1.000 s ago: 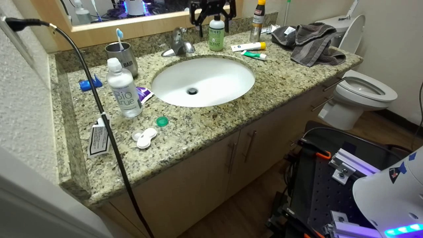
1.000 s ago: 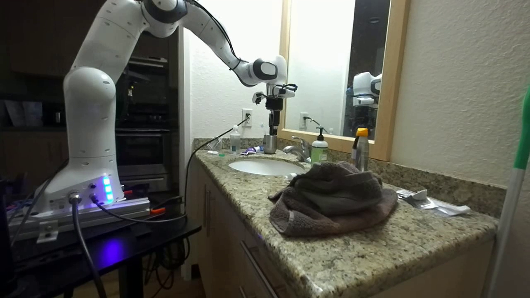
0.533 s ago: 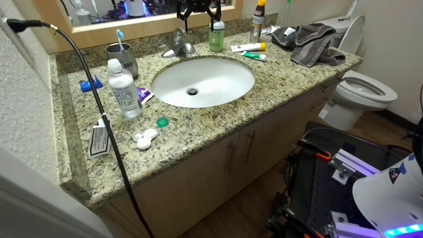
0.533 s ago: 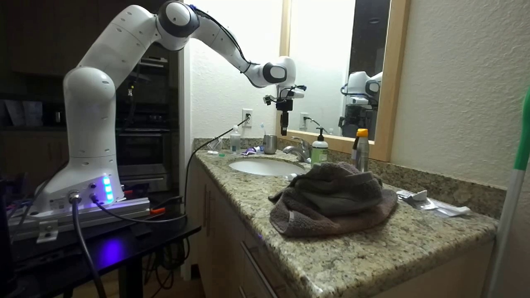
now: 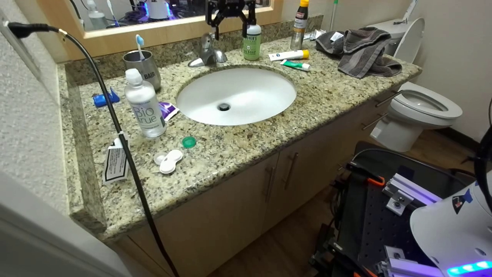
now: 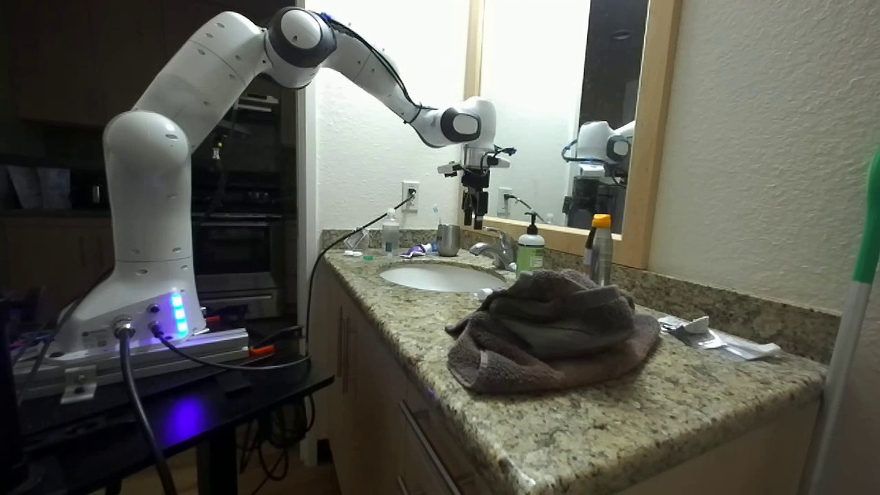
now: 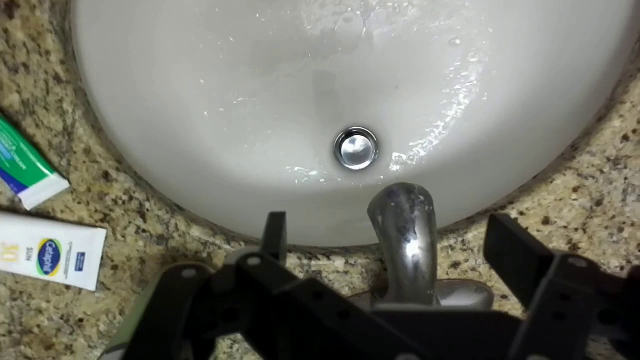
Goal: Open the tap
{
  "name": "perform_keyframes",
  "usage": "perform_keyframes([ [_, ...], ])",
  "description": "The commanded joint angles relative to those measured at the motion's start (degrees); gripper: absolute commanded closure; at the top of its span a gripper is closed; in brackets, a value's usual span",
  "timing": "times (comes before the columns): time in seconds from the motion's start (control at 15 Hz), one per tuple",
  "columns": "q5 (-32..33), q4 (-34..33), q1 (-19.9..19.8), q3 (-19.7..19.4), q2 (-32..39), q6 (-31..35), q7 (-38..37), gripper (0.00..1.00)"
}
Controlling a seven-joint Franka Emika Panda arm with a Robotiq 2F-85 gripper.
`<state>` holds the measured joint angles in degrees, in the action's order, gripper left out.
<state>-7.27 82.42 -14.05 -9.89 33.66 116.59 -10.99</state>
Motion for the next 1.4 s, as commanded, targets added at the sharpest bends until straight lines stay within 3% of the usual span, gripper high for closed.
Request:
perform_keyframes([
  [0.0, -1.50, -4.37, -1.63, 0.61, 2.38, -1.03, 1.82, 0.00],
  [0.07, -0.53, -2.04, -1.10, 0.32, 1.03, -0.24, 1.90, 0.00],
  [0.27, -0.54, -3.06, -1.29, 0.32, 1.60, -0.27, 1.78, 0.00],
  [0.47, -0.87, -4.99, -0.24, -1.29, 5.49, 8.60, -7.06, 0.00],
  [0.67, -3.06, -8.98, -0.31, -1.39, 9.45, 12.57, -15.23, 0.00],
  [0.73, -1.99, -5.48, -0.60, -0.70, 5.93, 10.64, -11.22, 0.00],
  [1.07, -2.20, -8.51, -0.54, -0.89, 9.11, 11.08, -14.72, 0.00],
  [1.13, -2.46, -8.82, -0.75, -0.67, 9.15, 10.35, -14.51, 0.24],
  [1.2, -2.49, -9.07, -0.81, -0.70, 9.12, 9.96, -14.59, 0.26],
  [1.33, -3.31, -9.79, -1.11, -0.03, 8.84, 8.12, -14.38, 0.40],
])
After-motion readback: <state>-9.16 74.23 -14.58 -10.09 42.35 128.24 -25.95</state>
